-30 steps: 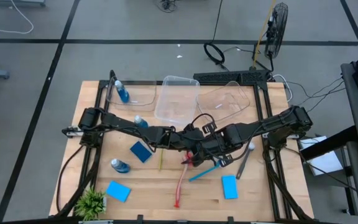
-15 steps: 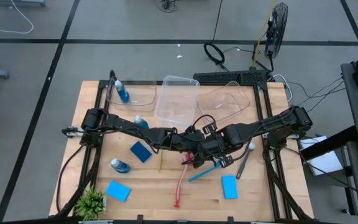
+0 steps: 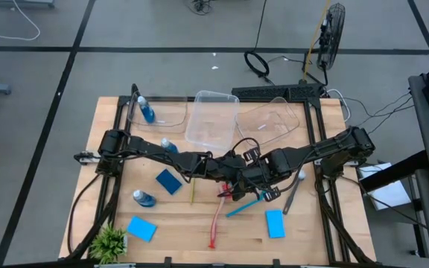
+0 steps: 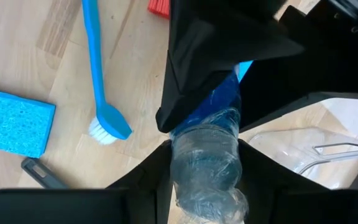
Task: Pick & Place Kitchen Sink Supplies
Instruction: Put the dish soap into the left transparent bin
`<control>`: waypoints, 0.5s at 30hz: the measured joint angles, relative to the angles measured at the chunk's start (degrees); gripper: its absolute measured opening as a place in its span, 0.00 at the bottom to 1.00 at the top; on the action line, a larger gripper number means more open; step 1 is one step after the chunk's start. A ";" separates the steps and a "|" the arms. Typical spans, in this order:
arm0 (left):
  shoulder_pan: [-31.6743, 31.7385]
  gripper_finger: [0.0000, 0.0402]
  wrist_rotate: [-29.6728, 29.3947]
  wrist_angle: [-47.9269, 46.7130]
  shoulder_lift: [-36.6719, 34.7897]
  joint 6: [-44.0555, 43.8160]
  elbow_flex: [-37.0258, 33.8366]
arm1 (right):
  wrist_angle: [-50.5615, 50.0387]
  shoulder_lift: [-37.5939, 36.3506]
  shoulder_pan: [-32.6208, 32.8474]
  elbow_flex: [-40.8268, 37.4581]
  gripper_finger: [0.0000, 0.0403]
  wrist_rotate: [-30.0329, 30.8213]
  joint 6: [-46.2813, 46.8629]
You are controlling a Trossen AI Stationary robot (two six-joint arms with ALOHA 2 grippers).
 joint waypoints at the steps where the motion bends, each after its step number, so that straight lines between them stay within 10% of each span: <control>1: 0.02 0.40 0.13 0.04 0.00 -0.23 0.00 | -0.01 0.00 0.00 0.00 0.31 -0.01 -0.01; 15: 0.03 0.40 0.38 0.38 0.00 -1.07 -0.02 | 0.02 0.00 0.00 0.00 0.33 0.08 -0.18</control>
